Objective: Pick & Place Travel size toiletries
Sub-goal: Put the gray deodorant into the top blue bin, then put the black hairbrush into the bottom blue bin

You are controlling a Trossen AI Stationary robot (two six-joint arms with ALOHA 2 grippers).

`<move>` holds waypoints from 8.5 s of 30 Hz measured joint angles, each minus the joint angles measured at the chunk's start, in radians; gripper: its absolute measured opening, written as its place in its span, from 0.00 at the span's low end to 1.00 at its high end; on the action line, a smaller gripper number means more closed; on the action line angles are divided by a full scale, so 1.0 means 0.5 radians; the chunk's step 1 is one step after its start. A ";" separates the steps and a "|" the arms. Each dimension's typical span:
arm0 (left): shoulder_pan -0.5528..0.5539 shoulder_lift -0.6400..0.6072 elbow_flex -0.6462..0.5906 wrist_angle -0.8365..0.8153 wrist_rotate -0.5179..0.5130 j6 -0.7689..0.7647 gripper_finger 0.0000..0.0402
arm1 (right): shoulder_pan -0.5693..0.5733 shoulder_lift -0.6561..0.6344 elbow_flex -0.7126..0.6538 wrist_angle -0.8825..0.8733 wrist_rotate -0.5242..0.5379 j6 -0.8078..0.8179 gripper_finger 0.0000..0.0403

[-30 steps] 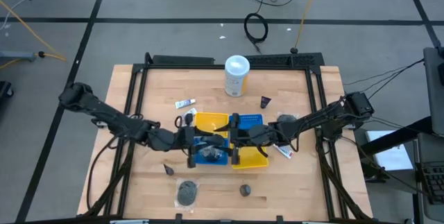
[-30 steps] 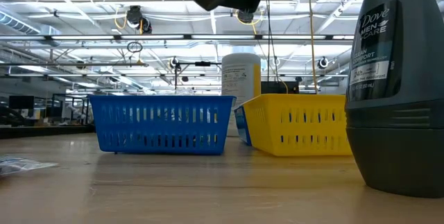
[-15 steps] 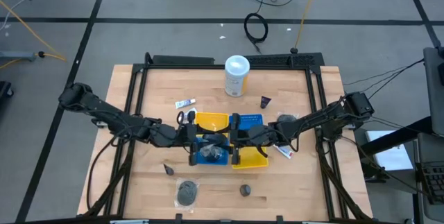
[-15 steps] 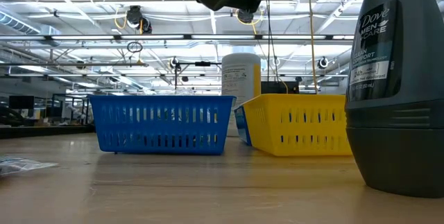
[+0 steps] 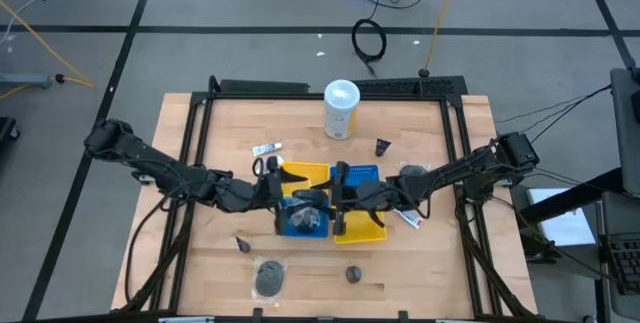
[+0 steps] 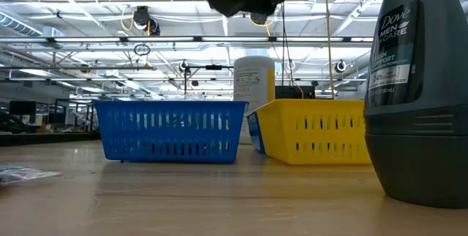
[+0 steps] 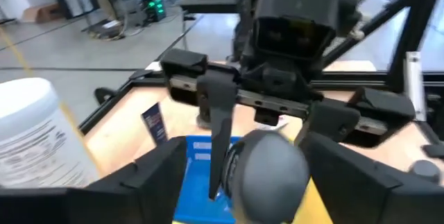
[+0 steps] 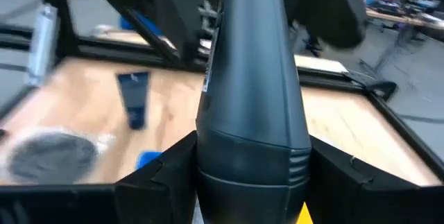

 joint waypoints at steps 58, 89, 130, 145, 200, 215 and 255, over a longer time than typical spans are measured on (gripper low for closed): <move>-0.018 0.000 0.000 -0.139 -0.037 -0.121 0.70 | -0.445 -0.352 -0.449 -1.317 -0.287 0.709 0.49; -0.018 0.000 0.000 -0.175 -0.036 -0.158 0.70 | -0.508 -0.812 -0.452 -1.189 0.119 0.574 0.39; -0.015 0.000 0.000 -0.190 -0.039 -0.159 0.70 | -0.758 -1.198 -0.781 -2.551 -0.375 1.217 0.39; -0.015 0.000 0.000 -0.187 -0.039 -0.160 0.70 | -0.948 -1.198 -1.032 -2.294 -0.276 1.190 0.39; -0.015 0.000 0.000 -0.154 -0.039 -0.223 0.70 | -0.560 -1.204 -0.477 -2.195 -0.090 1.158 0.00; 0.061 -0.001 0.000 0.102 -0.042 -0.388 0.70 | -0.029 -1.082 -0.295 -1.365 0.682 0.763 0.00; 0.380 0.402 0.001 0.867 0.121 -0.709 0.70 | 0.219 -0.502 -0.294 -0.006 1.356 -0.191 0.00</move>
